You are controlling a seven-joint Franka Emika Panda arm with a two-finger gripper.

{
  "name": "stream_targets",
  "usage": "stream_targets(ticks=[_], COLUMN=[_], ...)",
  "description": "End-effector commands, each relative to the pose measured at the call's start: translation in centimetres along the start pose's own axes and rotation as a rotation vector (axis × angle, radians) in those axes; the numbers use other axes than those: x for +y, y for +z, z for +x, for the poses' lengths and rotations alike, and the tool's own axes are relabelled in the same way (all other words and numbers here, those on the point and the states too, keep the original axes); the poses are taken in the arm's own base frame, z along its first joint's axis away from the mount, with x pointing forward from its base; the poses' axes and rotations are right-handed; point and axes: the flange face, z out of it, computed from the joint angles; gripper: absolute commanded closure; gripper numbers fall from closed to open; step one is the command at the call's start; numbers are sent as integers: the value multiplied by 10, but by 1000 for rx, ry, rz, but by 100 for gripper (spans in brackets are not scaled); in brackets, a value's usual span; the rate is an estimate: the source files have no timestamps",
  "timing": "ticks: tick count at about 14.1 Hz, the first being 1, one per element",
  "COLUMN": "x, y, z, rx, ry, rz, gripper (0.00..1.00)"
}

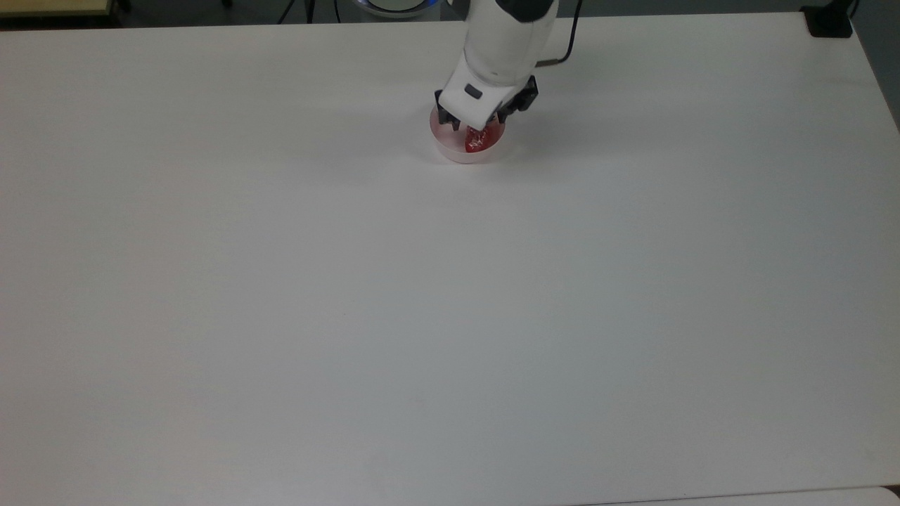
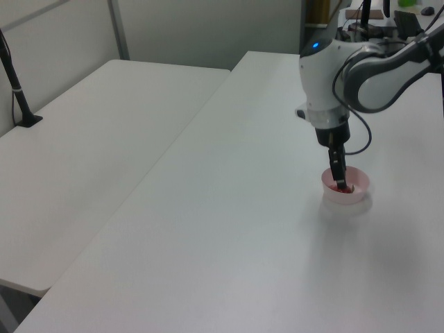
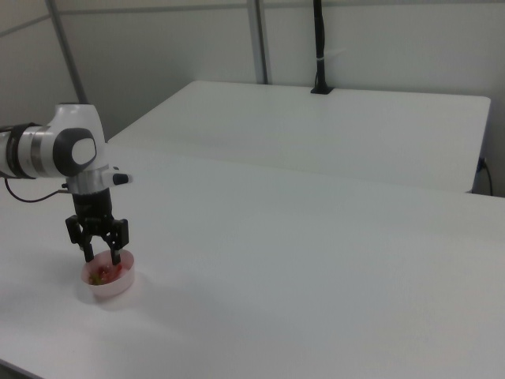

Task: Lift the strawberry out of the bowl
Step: 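Close the gripper on the red strawberry inside the bowl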

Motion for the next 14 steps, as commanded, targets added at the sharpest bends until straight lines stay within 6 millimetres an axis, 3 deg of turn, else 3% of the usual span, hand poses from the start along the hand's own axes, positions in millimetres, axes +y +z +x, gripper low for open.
stream_targets(ticks=[1, 6, 10, 14], x=[-17, -12, -10, -1], y=[20, 25, 27, 10], z=[10, 10, 7, 4], rx=[30, 21, 8, 19], ry=[43, 31, 16, 11], rz=[-41, -47, -48, -36], gripper=[27, 40, 69, 72])
